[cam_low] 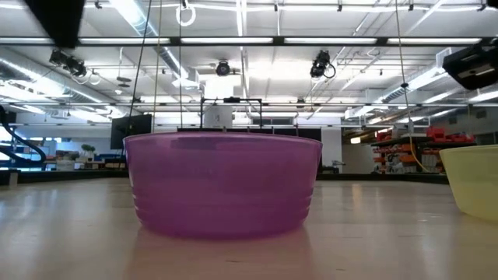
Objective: Nest bowls inside each other
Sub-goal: Stack the green bowl on top of the red bowl
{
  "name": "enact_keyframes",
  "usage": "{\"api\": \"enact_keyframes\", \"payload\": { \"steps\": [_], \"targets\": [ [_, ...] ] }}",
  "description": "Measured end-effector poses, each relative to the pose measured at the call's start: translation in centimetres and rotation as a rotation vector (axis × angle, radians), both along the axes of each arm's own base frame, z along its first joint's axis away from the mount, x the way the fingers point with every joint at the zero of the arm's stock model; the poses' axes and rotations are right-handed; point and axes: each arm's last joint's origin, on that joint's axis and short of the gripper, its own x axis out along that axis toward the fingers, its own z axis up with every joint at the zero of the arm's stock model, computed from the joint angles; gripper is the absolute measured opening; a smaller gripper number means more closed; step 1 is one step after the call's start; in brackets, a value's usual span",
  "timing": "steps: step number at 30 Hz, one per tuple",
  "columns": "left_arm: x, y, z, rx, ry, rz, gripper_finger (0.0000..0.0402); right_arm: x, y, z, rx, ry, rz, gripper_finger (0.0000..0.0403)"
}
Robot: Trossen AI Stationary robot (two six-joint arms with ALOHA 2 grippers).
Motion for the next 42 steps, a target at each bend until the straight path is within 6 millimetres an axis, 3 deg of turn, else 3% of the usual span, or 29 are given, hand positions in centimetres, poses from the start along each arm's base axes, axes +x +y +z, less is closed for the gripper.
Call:
{"api": "enact_keyframes", "payload": {
  "steps": [3, 7, 16, 23, 30, 42],
  "targets": [
    [-0.2, 0.2, -1.2, -0.033, 0.033, 0.040, 0.0020, -0.6, 0.3, 0.3, 0.008, -0.003, 0.036, 0.0084],
    [-0.6, 0.3, -1.2, -0.086, -0.053, 0.106, 0.0009, -1.5, 0.1, 0.9, 0.020, -0.008, 0.066, 0.0084],
    [-1.4, 0.4, -5.2, -0.180, -0.086, 0.202, 0.0032, -3.1, 0.0, 2.4, 0.061, -0.061, 0.146, 0.0084],
    [-1.9, 0.4, -4.4, -0.202, -0.112, 0.268, 0.0023, -4.1, -0.3, 2.7, 0.060, -0.044, 0.158, 0.0084],
    [-2.5, 0.8, -4.3, -0.201, -0.024, 0.322, 0.0013, -4.4, -0.1, 2.7, 0.057, -0.051, 0.172, 0.0084],
    [-2.8, 1.0, -4.3, -0.191, 0.020, 0.341, 0.0046, -4.5, 0.0, 2.7, 0.069, -0.045, 0.156, 0.0084]
  ]
}}
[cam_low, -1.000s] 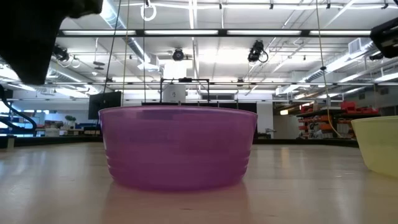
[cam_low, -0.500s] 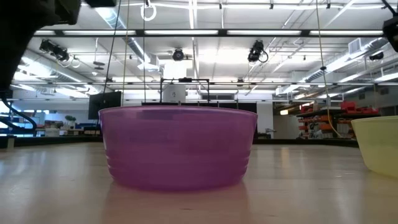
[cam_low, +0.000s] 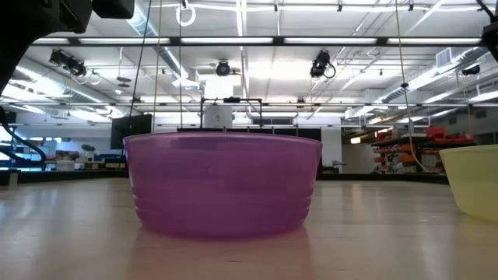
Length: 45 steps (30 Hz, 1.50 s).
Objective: Nest bowls inside each other
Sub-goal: Stack the green bowl on top of the red bowl
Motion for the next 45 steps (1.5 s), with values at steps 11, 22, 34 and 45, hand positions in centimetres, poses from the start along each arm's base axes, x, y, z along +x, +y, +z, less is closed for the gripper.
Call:
{"api": "enact_keyframes", "payload": {
  "steps": [11, 22, 34, 45],
  "targets": [
    [-0.3, -0.1, -1.6, -0.003, -0.013, 0.002, 0.0031, 0.0, 0.0, 0.0, 0.007, 0.004, -0.013, 0.0084],
    [-0.8, 0.5, -2.8, -0.044, 0.002, 0.010, 0.0045, 0.0, 0.0, 0.0, 0.012, 0.007, -0.021, 0.0084],
    [-0.7, 1.1, -2.4, -0.052, 0.024, 0.009, 0.0042, 0.0, 0.0, 0.0, 0.010, 0.007, -0.019, 0.0084],
    [-0.9, 1.3, -2.4, -0.038, 0.049, -0.006, 0.0007, 0.0, 0.0, 0.0, 0.006, 0.004, -0.012, 0.0084]
  ]
}}
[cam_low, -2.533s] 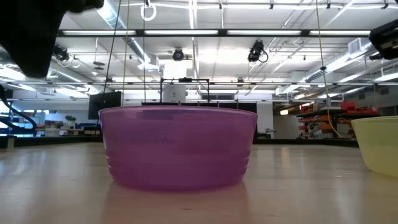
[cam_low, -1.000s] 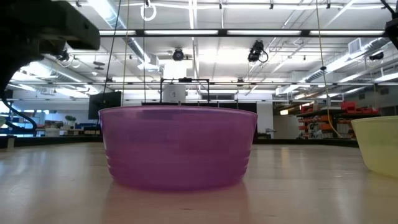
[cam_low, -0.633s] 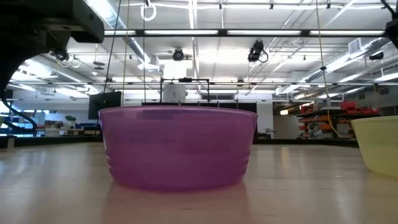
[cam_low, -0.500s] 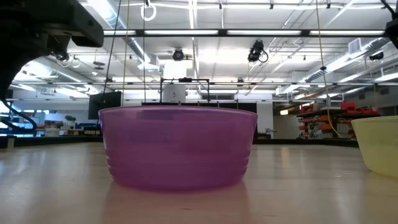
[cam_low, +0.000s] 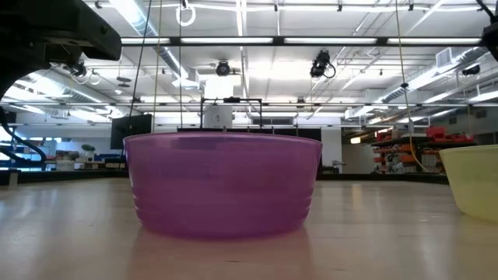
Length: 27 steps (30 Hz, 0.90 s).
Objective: Nest bowls inside each other
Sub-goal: Stack the green bowl on top of the red bowl
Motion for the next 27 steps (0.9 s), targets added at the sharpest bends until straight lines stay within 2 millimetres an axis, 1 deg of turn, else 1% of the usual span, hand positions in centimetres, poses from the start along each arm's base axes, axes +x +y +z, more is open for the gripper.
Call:
{"api": "enact_keyframes", "payload": {
  "steps": [4, 9, 12, 15, 22, 27],
  "targets": [
    [0.2, 0.2, 0.0, -0.004, 0.002, -0.001, 0.0005, 0.0, 0.0, 0.0, -0.005, -0.003, 0.009, 0.0084],
    [0.6, 1.0, 0.8, -0.041, -0.016, 0.008, 0.0004, 0.0, 0.0, 0.0, -0.006, -0.002, 0.007, 0.0084],
    [1.3, 1.6, 1.4, -0.061, -0.038, -0.007, 0.0004, -0.1, -0.1, -0.1, -0.012, 0.014, -0.008, 0.0084],
    [2.3, 2.4, 2.6, -0.069, -0.054, -0.045, 0.0003, -0.2, -0.3, -0.2, -0.030, 0.023, -0.038, 0.0084],
    [3.8, 4.6, 6.1, -0.044, -0.030, -0.063, 0.0002, -0.4, -0.8, -0.5, -0.069, 0.047, -0.111, 0.0084],
    [5.0, 6.2, 8.0, 0.000, -0.092, -0.090, 0.0001, -0.4, -0.9, -0.5, -0.068, 0.057, -0.127, 0.0084]
  ]
}}
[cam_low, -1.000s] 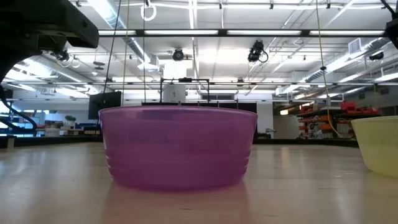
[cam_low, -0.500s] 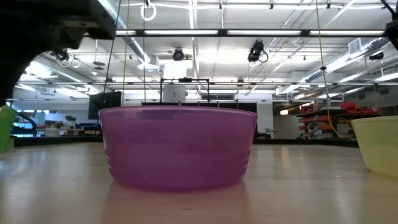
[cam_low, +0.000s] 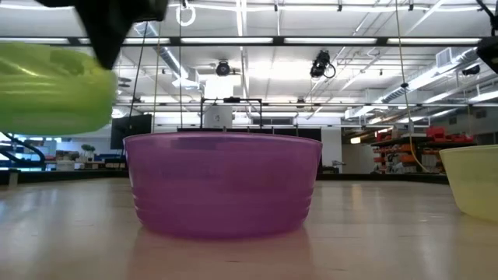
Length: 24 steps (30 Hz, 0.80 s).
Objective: Nest bowls inside each other
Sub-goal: Stack the green bowl on top of the red bowl
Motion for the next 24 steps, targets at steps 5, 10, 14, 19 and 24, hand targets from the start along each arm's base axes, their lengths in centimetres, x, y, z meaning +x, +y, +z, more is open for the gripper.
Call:
{"api": "enact_keyframes", "payload": {
  "steps": [5, 10, 14, 19, 24],
  "targets": [
    [1.9, 2.0, 1.2, 0.047, -0.068, -0.060, 0.0001, -0.2, -0.3, -1.0, -0.026, 0.024, -0.008, 0.0084],
    [4.0, 4.1, 1.7, 0.083, -0.133, -0.123, 0.0001, -0.6, -0.9, -2.6, -0.050, 0.062, -0.047, 0.0084],
    [5.1, 5.6, 2.0, 0.096, -0.152, -0.164, 0.0001, -1.0, -1.3, -3.6, -0.055, 0.082, -0.071, 0.0084],
    [6.6, 7.5, 2.7, 0.120, -0.177, -0.215, 0.0000, -1.2, -1.7, -4.4, -0.039, 0.092, -0.116, 0.0084],
    [8.5, 9.1, 3.5, 0.167, -0.225, -0.290, 0.0000, -1.2, -1.6, -4.8, -0.005, 0.084, -0.146, 0.0084]
  ]
}}
